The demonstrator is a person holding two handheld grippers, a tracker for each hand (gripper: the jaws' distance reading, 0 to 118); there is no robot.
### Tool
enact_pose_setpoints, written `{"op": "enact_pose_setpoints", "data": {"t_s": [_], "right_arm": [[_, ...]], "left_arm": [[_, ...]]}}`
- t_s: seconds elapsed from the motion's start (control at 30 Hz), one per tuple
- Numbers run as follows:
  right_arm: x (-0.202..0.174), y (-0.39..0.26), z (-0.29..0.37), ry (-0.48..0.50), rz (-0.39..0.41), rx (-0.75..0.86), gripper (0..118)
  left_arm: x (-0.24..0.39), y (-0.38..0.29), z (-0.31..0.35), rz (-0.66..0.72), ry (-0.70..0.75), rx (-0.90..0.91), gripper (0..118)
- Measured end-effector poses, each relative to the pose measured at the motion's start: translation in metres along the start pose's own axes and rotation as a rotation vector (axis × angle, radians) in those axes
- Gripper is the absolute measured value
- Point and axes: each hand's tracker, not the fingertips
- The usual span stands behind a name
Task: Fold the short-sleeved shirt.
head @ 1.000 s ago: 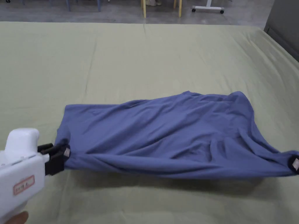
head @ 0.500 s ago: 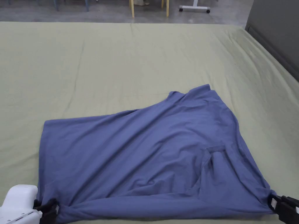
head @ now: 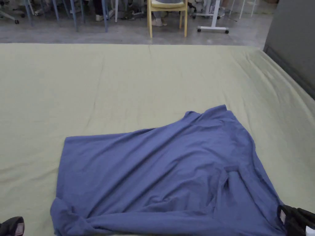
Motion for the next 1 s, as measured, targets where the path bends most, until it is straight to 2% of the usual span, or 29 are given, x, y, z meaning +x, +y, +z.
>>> {"op": "enact_pose_setpoints", "data": {"t_s": [0.03,0.17,0.23,0.3,0.33,0.37,0.4,0.43,0.53,0.6,0.7,0.8,0.83,0.87,0.9,0.93,1.0], "right_arm": [[-0.003,0.002,-0.003,0.064,0.007,-0.015,3],[-0.015,0.006,-0.010,0.060,-0.001,-0.002,3],[-0.017,0.009,-0.015,0.089,-0.006,0.002,3],[-0.022,0.012,-0.019,0.090,0.021,0.001,3],[-0.026,0.018,-0.018,0.085,0.043,0.002,3],[-0.027,0.020,-0.020,0.086,0.051,0.000,3],[-0.027,0.023,-0.022,0.093,0.057,-0.004,3],[-0.028,0.025,-0.025,0.095,0.060,-0.007,3],[-0.032,0.034,-0.032,0.088,0.062,-0.012,3],[-0.030,0.039,-0.041,0.077,0.069,-0.026,3],[-0.030,0.040,-0.055,0.062,0.074,-0.044,3],[-0.031,0.039,-0.069,0.057,0.088,-0.067,3],[-0.032,0.037,-0.075,0.054,0.098,-0.079,3],[-0.029,0.036,-0.081,0.055,0.104,-0.089,3],[-0.029,0.034,-0.086,0.056,0.105,-0.097,3],[-0.029,0.032,-0.093,0.062,0.101,-0.108,3],[-0.030,0.031,-0.105,0.077,0.087,-0.134,3]], "left_arm": [[0.005,0.004,-0.003,-0.012,-0.012,-0.014,0],[0.023,0.027,-0.021,-0.081,0.002,0.015,0],[0.021,0.046,-0.052,-0.074,-0.023,0.011,0],[0.016,0.076,-0.092,-0.007,-0.061,0.018,0],[0.011,0.095,-0.121,0.030,-0.081,0.016,21],[0.004,0.112,-0.152,0.067,-0.091,-0.005,64],[0.000,0.127,-0.186,0.084,-0.103,-0.038,94],[-0.006,0.141,-0.221,0.110,-0.112,-0.041,96],[-0.021,0.162,-0.322,0.176,-0.024,-0.207,96],[-0.029,0.155,-0.377,0.172,0.039,-0.332,96],[-0.034,0.136,-0.427,0.141,0.096,-0.436,95],[-0.034,0.125,-0.441,0.131,0.094,-0.459,87],[-0.032,0.125,-0.432,0.111,0.090,-0.422,64],[-0.027,0.126,-0.426,0.052,0.106,-0.356,23],[-0.019,0.124,-0.419,-0.035,0.132,-0.361,6],[-0.015,0.121,-0.417,-0.090,0.145,-0.357,6],[-0.017,0.120,-0.411,-0.072,0.112,-0.375,6]]}}
